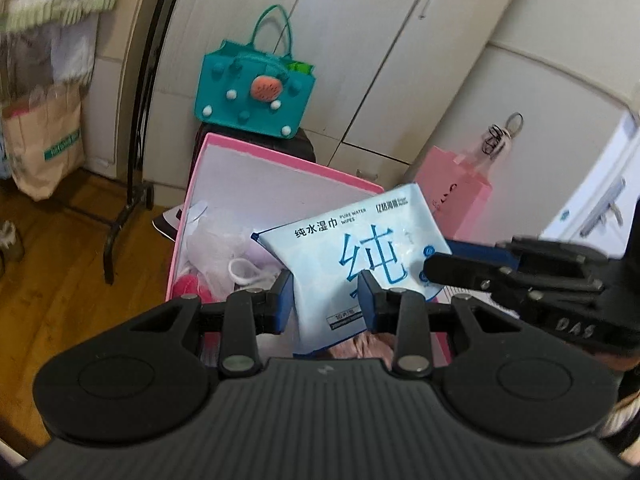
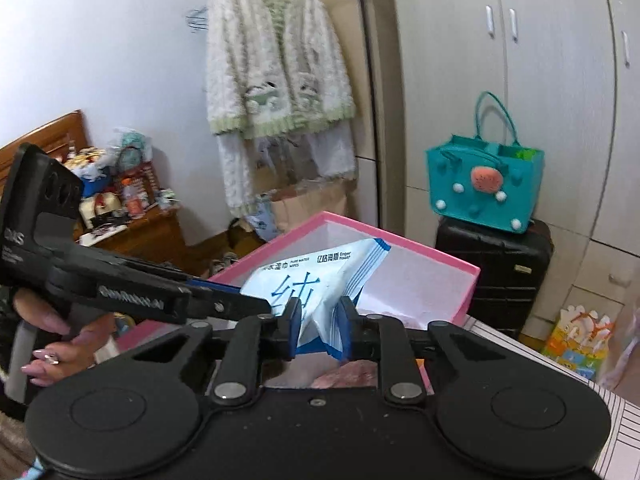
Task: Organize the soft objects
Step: 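Open the left gripper to drop the wet-wipes pack into the box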
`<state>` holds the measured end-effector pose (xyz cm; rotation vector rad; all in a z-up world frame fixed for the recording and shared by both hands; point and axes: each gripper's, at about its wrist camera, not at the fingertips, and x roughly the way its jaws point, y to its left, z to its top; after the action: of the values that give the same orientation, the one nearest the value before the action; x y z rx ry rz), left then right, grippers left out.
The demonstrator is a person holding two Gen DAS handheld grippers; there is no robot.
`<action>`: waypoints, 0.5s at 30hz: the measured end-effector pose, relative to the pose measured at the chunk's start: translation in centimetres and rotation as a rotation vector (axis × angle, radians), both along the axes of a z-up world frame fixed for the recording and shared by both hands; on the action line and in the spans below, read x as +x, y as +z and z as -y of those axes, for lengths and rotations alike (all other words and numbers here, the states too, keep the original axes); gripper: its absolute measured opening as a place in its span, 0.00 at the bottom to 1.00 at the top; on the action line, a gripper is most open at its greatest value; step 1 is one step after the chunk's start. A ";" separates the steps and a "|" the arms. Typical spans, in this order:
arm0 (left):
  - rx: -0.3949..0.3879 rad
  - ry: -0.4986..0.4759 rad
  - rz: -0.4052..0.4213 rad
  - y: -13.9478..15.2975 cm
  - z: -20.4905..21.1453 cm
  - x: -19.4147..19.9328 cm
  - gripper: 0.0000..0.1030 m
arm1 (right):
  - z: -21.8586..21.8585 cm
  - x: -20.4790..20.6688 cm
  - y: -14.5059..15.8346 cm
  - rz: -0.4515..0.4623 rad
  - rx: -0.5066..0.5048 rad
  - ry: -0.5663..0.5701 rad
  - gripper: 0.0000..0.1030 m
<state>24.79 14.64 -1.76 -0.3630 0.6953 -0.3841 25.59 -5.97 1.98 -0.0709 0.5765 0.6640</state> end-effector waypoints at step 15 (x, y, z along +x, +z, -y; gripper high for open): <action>0.166 0.073 0.059 0.5 1.8 1.9 0.32 | -0.6 3.7 -3.8 -0.028 -0.082 -0.110 0.24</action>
<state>26.73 12.80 -1.27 -0.2186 0.6494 -0.2651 29.25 -5.33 -1.87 -0.1061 0.6303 0.5350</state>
